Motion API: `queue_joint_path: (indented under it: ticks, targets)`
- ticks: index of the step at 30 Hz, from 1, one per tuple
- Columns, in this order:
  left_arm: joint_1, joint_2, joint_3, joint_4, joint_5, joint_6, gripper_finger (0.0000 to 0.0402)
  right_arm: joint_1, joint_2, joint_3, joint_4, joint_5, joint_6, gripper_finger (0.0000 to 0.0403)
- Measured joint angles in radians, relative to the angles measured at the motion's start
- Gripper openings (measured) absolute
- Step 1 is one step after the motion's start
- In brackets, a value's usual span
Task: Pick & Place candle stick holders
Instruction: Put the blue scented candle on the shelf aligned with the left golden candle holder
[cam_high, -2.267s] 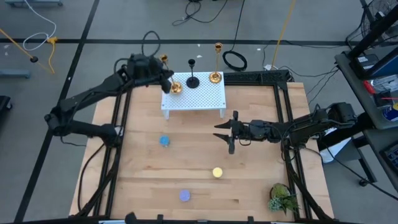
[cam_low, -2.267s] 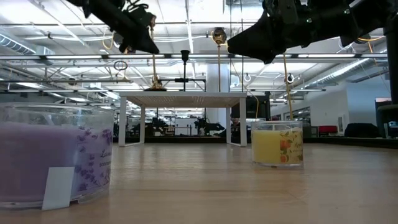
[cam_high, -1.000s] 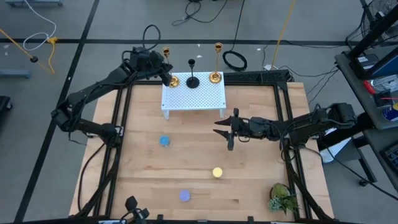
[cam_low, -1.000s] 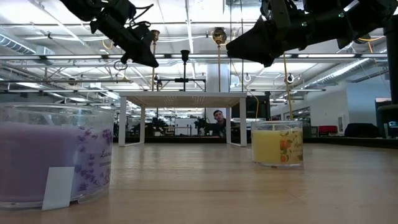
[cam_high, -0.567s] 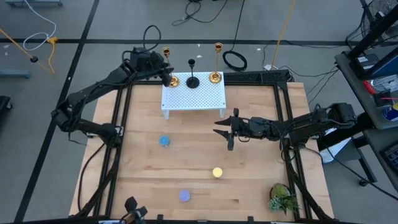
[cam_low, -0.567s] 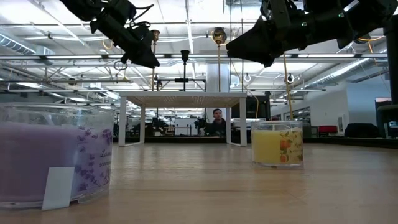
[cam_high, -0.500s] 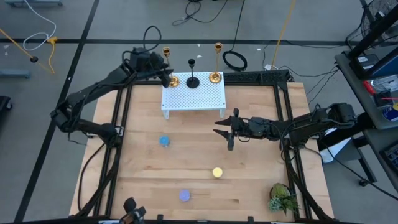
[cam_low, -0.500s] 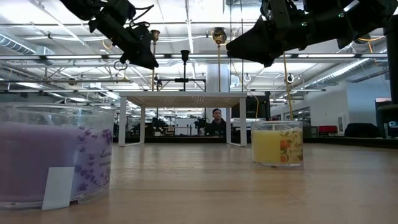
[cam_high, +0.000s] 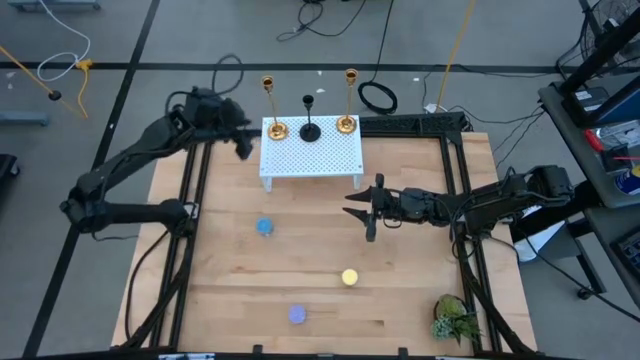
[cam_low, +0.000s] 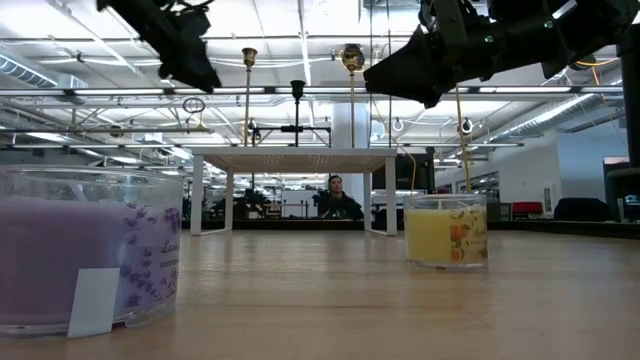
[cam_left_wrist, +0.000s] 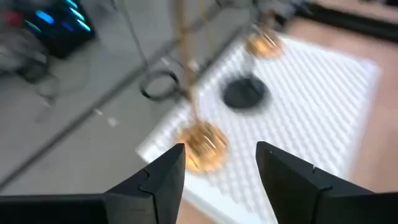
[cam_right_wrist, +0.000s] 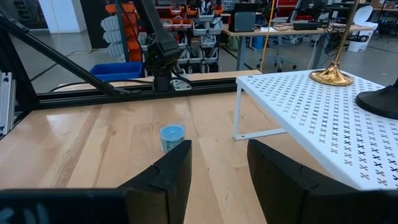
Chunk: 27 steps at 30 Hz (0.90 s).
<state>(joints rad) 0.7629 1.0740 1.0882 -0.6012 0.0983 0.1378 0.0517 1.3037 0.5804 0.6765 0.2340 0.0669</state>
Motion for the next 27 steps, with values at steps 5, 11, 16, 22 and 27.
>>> queue_joint_path:
  ticks: [5,11,16,22,27]
  targets:
    - [-0.061,-0.065,0.0,-0.279,0.089,-0.001,0.0205,0.0,0.0,0.0,0.0,0.0,0.0,0.015]
    - [-0.172,-0.116,-0.075,-0.358,0.173,-0.075,0.0205,0.0,0.0,0.0,0.0,0.0,0.0,0.015]
    - [-0.265,-0.161,-0.188,-0.286,0.174,-0.19,0.0204,0.0,0.0,0.0,0.004,0.0,0.0,0.015]
    - [-0.377,-0.229,-0.389,-0.16,0.164,-0.317,0.0196,0.0,0.0,0.0,0.005,0.0,0.0,0.015]
    - [-0.469,-0.266,-0.564,0.047,0.154,-0.384,0.0175,0.0,0.0,0.0,0.02,0.0,0.0,0.015]
